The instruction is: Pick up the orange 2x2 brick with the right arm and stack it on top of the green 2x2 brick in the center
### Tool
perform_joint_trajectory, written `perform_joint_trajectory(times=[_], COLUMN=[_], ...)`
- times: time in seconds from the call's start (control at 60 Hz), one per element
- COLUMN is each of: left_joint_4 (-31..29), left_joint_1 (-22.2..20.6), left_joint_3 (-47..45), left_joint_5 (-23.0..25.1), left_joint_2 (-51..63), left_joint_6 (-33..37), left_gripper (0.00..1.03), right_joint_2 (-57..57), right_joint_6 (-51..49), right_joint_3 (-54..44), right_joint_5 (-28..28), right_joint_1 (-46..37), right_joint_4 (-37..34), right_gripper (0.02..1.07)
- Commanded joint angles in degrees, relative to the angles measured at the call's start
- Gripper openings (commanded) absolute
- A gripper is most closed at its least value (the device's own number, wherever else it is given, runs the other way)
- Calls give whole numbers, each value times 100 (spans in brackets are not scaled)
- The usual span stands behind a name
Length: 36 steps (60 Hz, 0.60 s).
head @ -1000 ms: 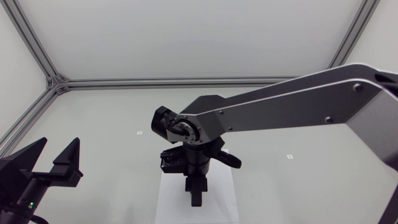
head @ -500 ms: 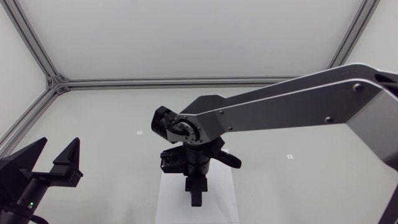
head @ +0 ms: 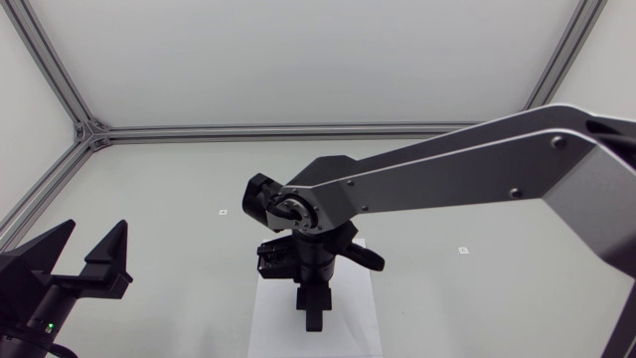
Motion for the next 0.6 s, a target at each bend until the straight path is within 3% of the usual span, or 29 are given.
perform_joint_trajectory(times=[0.0,0.333,0.467,0.583], left_joint_4=[-76,-76,-84,-84], left_joint_1=[16,16,16,16], left_joint_3=[-235,-235,-235,-235], left_joint_5=[25,25,25,25], left_joint_2=[-45,-45,-45,-45], left_joint_6=[73,73,73,73], left_gripper=[99,99,99,99], right_joint_2=[188,153,162,153], right_joint_6=[35,62,79,97], right_joint_3=[-158,-150,-141,-141], right_joint_5=[-14,-14,-5,3], right_joint_1=[-41,-33,-50,-50], right_joint_4=[-10,-10,8,-1], right_gripper=[53,64,73,88])
